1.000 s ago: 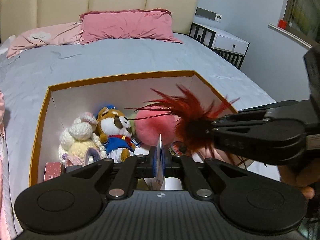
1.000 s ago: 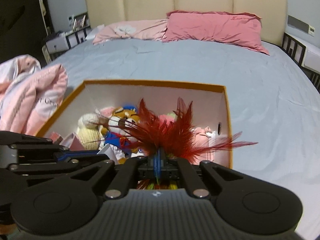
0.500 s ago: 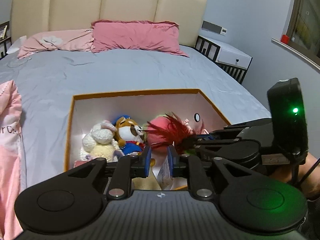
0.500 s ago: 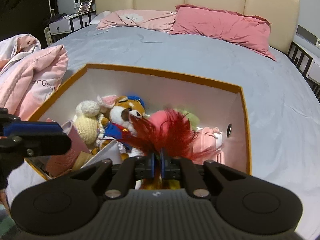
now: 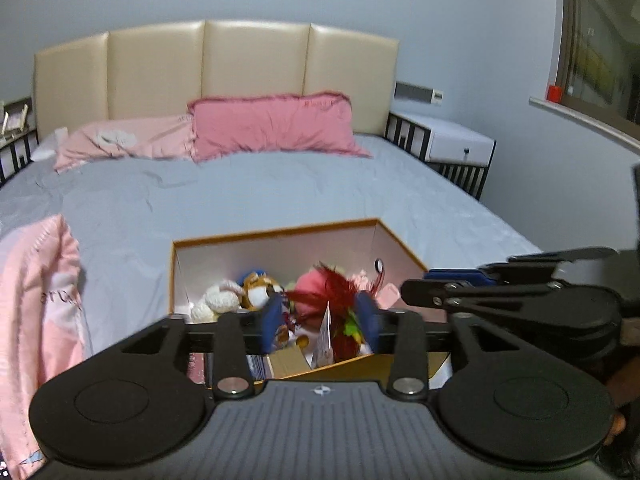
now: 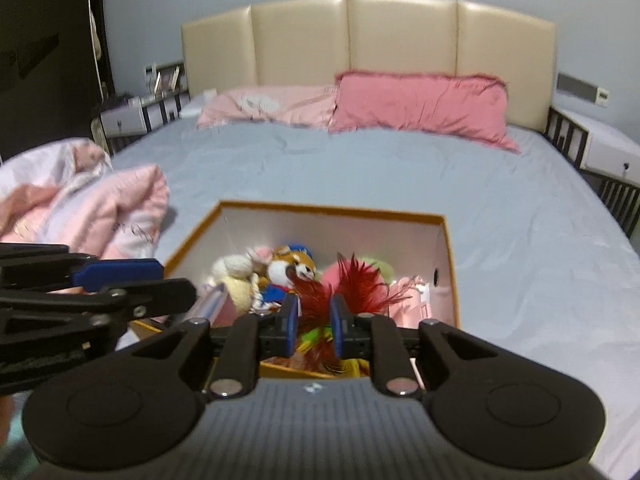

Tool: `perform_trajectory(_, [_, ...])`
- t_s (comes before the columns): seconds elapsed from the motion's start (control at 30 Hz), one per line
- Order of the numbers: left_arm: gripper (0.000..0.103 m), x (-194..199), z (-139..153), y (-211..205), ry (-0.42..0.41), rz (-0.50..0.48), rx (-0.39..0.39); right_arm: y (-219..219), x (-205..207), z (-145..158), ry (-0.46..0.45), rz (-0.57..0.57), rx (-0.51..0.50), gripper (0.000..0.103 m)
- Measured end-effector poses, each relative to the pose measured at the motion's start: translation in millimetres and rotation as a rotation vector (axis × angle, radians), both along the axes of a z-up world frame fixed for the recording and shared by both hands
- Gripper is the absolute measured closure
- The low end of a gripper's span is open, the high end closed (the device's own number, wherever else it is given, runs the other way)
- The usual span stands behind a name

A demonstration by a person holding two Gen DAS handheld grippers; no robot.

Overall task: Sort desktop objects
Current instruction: 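Lower the shuttlecock and tube into the orange box and open both tools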

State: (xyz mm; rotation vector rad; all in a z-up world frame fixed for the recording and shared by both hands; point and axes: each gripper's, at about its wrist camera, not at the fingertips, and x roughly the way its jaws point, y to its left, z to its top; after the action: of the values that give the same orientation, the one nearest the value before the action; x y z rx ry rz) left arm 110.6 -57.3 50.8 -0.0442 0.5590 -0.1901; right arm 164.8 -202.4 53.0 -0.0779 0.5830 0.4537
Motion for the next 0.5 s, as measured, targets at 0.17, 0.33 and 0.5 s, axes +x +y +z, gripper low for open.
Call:
perform_trajectory(0.17, [0.03, -23, 18, -3, -0.059, 0.032, 0.006, -10, -41, 24, -0.077, -0.036, 0.041, 0.071])
perform_trajectory(0.33, [0.021, -40, 24, -6, -0.089, 0.06, 0.004, -14, -70, 35, -0.116, -0.093, 0.063, 0.063])
perform_trajectory(0.5, [0.015, -46, 20, 0, -0.071, 0.098, -0.034, -17, -92, 34, -0.156, -0.159, 0.091, 0.052])
